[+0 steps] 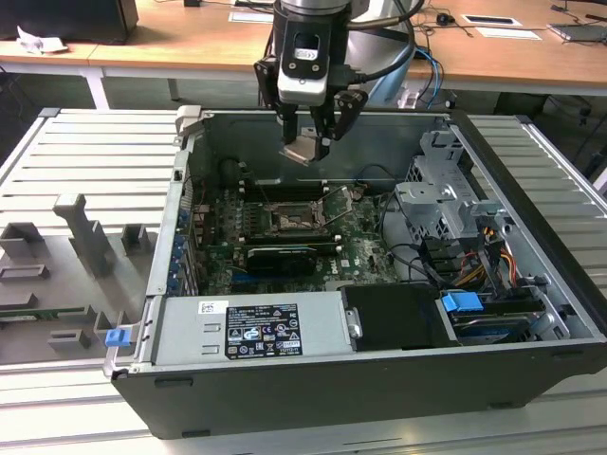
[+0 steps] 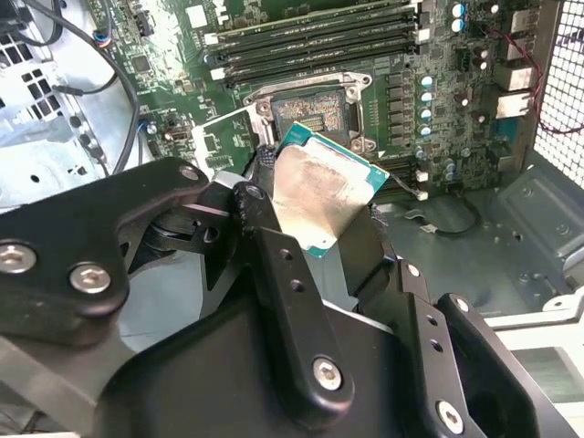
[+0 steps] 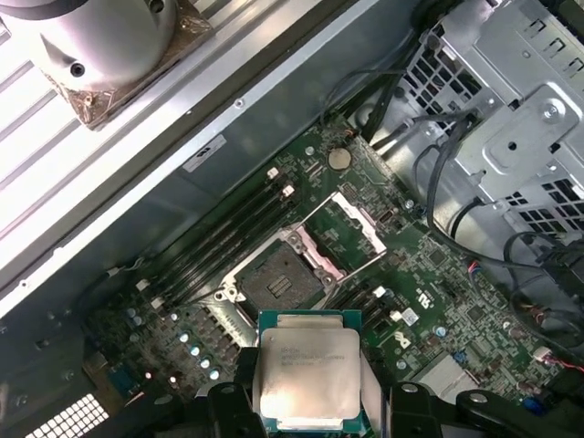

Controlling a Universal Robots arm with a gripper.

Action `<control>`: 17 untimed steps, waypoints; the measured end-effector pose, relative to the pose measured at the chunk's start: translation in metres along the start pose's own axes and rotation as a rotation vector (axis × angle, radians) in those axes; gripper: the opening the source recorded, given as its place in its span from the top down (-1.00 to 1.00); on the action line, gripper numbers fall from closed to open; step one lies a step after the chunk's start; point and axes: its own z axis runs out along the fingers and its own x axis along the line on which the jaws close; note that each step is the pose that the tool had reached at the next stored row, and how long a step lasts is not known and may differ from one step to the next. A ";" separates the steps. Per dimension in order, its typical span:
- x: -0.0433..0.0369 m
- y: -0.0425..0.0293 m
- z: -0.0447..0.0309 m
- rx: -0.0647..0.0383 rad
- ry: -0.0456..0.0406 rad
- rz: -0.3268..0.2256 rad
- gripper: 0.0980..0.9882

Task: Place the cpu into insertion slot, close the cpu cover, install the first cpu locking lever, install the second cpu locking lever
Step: 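Place the cpu into insertion slot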

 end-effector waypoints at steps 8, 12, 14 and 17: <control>0.0000 -0.0001 0.0011 0.001 -0.0078 0.067 0.04; 0.0000 -0.0001 0.0016 0.001 -0.0121 0.106 0.04; 0.0000 -0.0001 0.0018 0.001 -0.0136 0.120 0.04; -0.0001 -0.0001 0.0022 0.002 -0.0168 0.147 0.04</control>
